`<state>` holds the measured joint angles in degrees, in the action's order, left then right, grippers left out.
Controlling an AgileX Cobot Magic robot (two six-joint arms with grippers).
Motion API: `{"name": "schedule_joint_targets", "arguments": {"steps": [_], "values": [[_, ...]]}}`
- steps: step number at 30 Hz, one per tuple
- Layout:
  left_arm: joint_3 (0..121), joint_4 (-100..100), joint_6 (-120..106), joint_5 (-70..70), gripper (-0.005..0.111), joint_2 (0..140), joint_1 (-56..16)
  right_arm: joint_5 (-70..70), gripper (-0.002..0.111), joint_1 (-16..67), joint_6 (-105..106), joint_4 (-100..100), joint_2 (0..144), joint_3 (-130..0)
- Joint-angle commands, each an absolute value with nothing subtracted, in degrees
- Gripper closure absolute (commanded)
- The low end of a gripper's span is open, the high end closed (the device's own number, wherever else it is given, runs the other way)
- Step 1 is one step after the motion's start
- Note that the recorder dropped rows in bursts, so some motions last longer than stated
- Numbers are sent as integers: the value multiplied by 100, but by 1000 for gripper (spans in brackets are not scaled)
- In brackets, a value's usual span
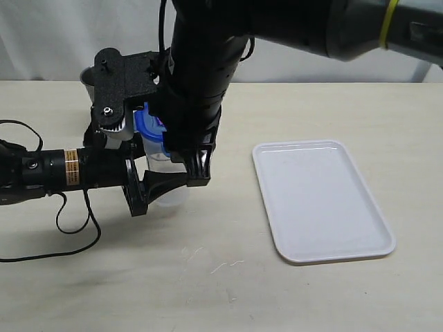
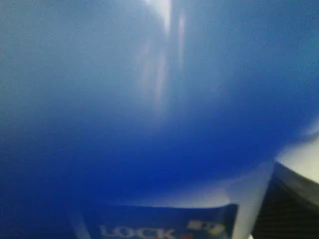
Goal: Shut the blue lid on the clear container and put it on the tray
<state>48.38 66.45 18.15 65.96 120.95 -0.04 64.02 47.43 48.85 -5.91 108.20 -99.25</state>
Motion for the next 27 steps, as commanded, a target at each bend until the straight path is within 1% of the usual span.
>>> {"name": "schedule_joint_targets", "arguments": {"steps": [1, 9, 15, 17, 21, 27], "values": [[4877, 6597, 1942, 6996, 107, 12022, -3, 5850, 67, 4747, 4842, -496, 10825, -9699], [4877, 6588, 1991, 6996, 107, 12022, -3, 5084, 74, 4747, 4842, -513, 10825, -9107], [4877, 6587, 2084, 6996, 107, 12022, -3, 4577, 74, 4747, 4708, -513, 10825, -8762], [4877, 6576, 2109, 6996, 107, 12022, -3, 4445, 72, 4747, 4582, -513, 10825, -8762], [4877, 6565, 2133, 6996, 107, 12022, -3, 4533, 61, 4747, 4559, -513, 10825, -8762], [4877, 6484, 2227, 6996, 107, 12022, -3, 4806, 60, 4747, 4559, -513, 10740, -8800]]}}
